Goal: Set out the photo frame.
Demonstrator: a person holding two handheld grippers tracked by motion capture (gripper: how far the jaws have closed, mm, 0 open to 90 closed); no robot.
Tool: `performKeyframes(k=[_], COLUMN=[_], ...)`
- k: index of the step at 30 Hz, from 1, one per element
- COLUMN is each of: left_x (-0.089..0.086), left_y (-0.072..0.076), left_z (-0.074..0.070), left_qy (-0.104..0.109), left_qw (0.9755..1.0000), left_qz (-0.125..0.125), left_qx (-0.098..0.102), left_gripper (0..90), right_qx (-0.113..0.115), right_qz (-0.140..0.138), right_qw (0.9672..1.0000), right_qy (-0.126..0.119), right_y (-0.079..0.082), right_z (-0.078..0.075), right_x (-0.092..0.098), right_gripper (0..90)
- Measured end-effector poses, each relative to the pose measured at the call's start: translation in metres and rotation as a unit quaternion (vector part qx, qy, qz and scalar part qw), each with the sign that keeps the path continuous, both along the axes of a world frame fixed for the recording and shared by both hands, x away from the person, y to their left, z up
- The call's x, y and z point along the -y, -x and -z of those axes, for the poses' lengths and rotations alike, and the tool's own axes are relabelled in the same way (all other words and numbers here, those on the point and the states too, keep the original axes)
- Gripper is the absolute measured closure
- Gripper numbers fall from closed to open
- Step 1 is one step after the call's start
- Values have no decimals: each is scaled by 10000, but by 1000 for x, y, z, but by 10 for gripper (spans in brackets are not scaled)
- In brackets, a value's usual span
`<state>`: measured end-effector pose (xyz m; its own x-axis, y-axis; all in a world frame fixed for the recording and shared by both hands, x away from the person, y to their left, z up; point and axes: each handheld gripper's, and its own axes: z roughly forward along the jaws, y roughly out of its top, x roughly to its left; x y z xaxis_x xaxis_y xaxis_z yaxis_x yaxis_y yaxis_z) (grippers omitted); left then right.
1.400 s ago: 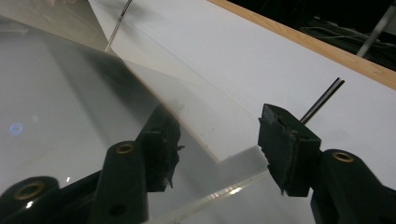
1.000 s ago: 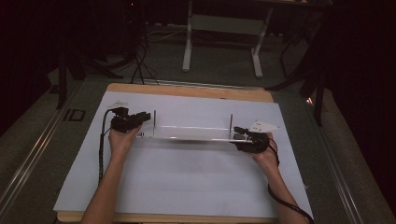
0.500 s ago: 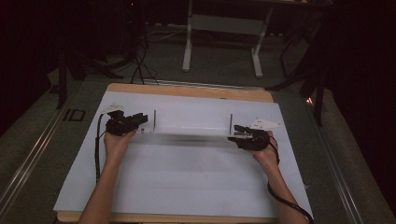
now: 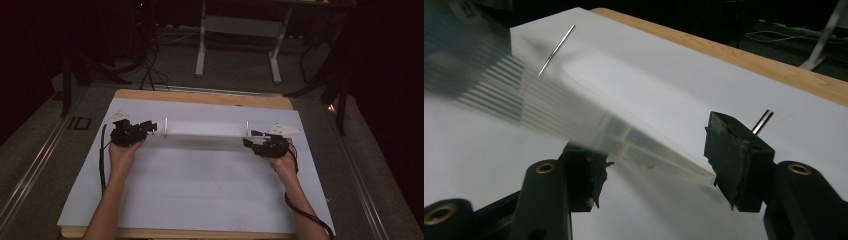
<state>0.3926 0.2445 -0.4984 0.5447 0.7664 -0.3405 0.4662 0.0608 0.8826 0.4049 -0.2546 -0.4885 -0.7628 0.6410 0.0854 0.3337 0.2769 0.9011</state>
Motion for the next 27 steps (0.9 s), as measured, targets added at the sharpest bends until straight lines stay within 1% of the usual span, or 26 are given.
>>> performKeyframes(k=[3, 8, 11, 15, 17, 18, 19, 20, 21, 23, 25, 27], left_x=[-2, -6, -7, -5, -1, 1, 0, -1, -1, -2, 0, 4], left_y=[3, 8, 11, 13, 13, 14, 14, 13, 13, 14, 14, 15], left_z=[-1, -2, -3, -2, -2, -2, -2, -2, -1, -1, -1, -2], left_qy=[-59, -189, -366, -518, -677, -794, -787, -709, -699, -771, -823, -920], left_qw=[10000, 9996, 9989, 9976, 9963, 9954, 9955, 9960, 9960, 9954, 9944, 9928], left_qz=[8, 104, 117, 269, 343, 291, 295, 342, 339, 366, 457, 524], left_qx=[64, 172, 258, 371, 410, 453, 446, 429, 430, 433, 476, 555], left_gripper=[626, 603, 600, 581, 564, 571, 566, 562, 549, 539, 518, 488], right_qx=[13, 74, 94, 66, 70, 73, 66, 58, 58, 56, 62, 59], right_qz=[61, 183, 222, 237, 250, 255, 266, 276, 291, 309, 315, 332], right_qw=[10000, 9998, 9997, 9997, 9996, 9996, 9996, 9995, 9995, 9994, 9994, 9993], right_qy=[-44, -49, -77, -82, -97, -103, -114, -115, -123, -127, -132, -151], right_y=[-2, -3, -4, -4, -5, -5, -5, -6, -6, -7, -8, -8], right_z=[-1, -3, -2, -3, -3, -3, -3, -3, -4, -4, -4, -4], right_x=[-1, -2, -2, -2, -2, -2, -2, -2, -3, -3, -3, -3], right_gripper=[427, 429, 431, 431, 430, 430, 430, 429, 429, 429, 429, 429])
